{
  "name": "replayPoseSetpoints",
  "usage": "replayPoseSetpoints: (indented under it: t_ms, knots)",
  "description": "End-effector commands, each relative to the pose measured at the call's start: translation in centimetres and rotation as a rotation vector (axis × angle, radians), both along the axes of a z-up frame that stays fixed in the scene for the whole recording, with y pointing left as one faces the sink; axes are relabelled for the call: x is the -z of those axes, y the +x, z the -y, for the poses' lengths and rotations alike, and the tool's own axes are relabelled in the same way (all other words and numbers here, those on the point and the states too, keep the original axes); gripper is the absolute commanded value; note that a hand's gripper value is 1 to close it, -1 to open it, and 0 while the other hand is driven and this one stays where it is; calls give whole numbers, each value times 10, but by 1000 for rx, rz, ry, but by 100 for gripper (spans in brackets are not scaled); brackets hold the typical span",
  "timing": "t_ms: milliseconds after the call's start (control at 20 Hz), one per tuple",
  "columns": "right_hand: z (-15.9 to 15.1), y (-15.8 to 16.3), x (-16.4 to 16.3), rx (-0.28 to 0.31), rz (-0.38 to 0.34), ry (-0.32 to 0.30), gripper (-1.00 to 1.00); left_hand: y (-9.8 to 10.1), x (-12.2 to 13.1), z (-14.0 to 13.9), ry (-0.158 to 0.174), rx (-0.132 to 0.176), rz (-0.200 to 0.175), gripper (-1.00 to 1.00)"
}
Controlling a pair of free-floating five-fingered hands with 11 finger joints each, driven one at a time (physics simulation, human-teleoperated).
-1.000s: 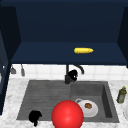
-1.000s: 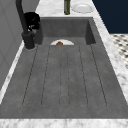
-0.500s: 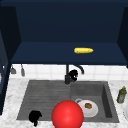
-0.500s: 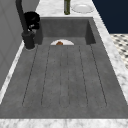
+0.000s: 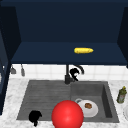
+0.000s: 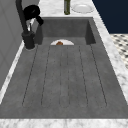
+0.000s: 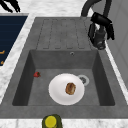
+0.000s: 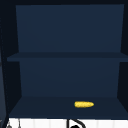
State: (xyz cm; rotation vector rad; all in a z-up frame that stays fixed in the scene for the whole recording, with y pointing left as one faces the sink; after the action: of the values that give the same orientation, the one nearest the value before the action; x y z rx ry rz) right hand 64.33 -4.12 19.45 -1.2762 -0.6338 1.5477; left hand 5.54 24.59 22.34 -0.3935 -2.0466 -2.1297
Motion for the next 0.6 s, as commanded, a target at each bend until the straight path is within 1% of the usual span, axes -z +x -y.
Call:
replayPoseSetpoints:
  t_ms: [0,100,250,500,550]
  knots:
    - [15,0,-27,0,-26,28,-100,0,0,0,0,0,0,0]
    - [19,0,-31,-4,-43,39,-100,0,0,0,0,0,0,0]
    - [33,1,-26,8,-34,35,-100,0,0,0,0,0,0,0]
    - [60,5,-6,-19,-33,38,-100,0,0,0,0,0,0,0]
    - [62,3,-4,-41,-20,38,-100,0,0,0,0,0,0,0]
